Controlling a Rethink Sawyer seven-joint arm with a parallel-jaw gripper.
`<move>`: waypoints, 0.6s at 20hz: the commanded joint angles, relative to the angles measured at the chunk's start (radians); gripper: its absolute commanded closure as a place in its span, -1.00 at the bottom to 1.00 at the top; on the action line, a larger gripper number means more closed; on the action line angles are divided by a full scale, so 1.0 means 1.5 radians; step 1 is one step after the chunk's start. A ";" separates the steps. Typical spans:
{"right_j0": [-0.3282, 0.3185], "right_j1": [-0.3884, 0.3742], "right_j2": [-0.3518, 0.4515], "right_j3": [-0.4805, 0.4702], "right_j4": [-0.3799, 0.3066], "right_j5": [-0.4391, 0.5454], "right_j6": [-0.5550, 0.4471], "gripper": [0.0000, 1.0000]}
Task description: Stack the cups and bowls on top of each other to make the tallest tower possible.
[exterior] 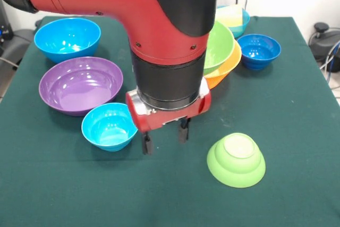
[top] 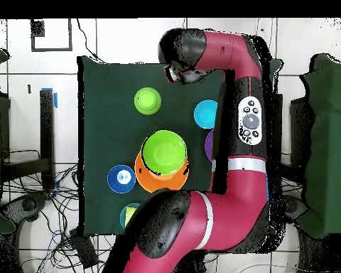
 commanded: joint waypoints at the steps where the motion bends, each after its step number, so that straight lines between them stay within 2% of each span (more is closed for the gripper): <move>1: 0.022 -0.044 -0.040 0.027 -0.062 0.029 -0.089 -1.00; 8: 0.030 -0.094 -0.077 0.083 -0.049 0.021 -0.059 -1.00; 12: 0.032 -0.087 -0.086 0.074 -0.052 0.011 -0.057 -1.00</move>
